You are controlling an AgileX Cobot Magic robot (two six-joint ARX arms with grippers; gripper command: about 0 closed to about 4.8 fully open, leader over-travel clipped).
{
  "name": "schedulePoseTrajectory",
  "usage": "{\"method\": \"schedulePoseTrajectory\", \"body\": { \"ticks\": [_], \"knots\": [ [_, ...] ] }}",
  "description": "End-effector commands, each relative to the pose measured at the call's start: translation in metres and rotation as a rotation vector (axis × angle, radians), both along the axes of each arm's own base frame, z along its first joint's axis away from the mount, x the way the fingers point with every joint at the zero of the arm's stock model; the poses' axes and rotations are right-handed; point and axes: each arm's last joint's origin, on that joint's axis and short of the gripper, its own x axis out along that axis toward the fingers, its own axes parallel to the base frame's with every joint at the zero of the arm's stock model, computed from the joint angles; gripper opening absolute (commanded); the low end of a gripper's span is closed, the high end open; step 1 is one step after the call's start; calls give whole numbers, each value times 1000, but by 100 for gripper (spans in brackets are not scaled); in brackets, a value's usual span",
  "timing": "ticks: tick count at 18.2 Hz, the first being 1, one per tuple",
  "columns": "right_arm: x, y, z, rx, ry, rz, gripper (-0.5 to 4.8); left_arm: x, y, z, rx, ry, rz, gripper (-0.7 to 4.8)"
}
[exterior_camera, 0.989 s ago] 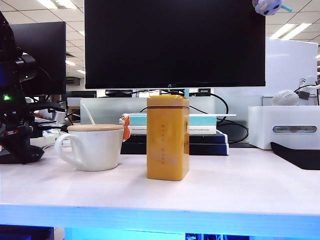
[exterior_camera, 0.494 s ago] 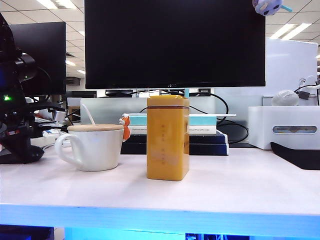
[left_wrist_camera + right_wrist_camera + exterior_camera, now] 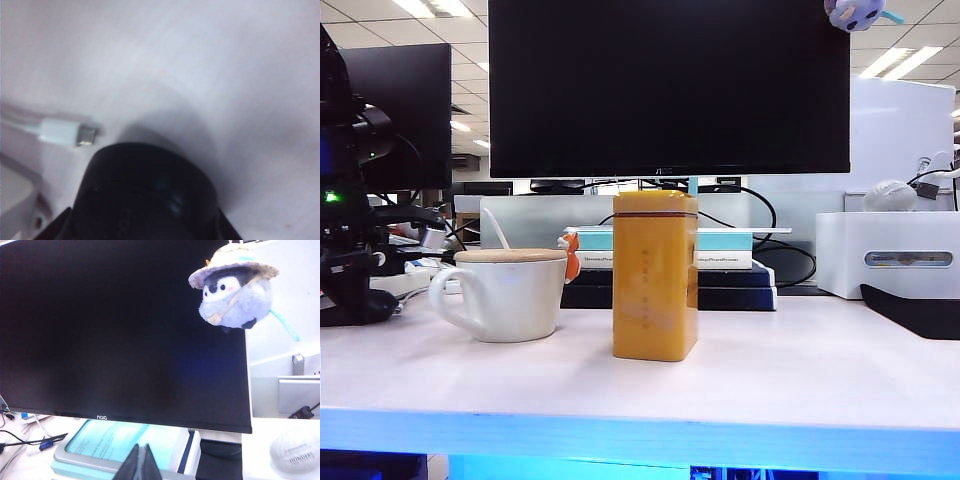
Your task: Place the black mouse on the black mouse pad.
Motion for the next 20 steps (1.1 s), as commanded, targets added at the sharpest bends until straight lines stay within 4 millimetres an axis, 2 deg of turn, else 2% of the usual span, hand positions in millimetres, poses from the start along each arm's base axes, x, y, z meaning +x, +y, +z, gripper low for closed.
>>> {"method": "schedulePoseTrajectory", "body": {
  "ticks": [1,6,11,13,20],
  "knots": [
    [-2,0,6,4,-37,3,-4,-1,1,-8,15,36,5,205],
    [-2,0,5,4,-36,2,-4,6,-5,0,-5,-56,36,205],
    [-1,0,5,4,-34,2,-4,5,-31,27,-24,-125,5,205],
    [-1,0,5,4,-35,2,-4,4,-41,43,-39,-168,10,205],
    [-1,0,3,3,-17,7,-4,10,-56,105,-187,-290,175,205]
  ]
}}
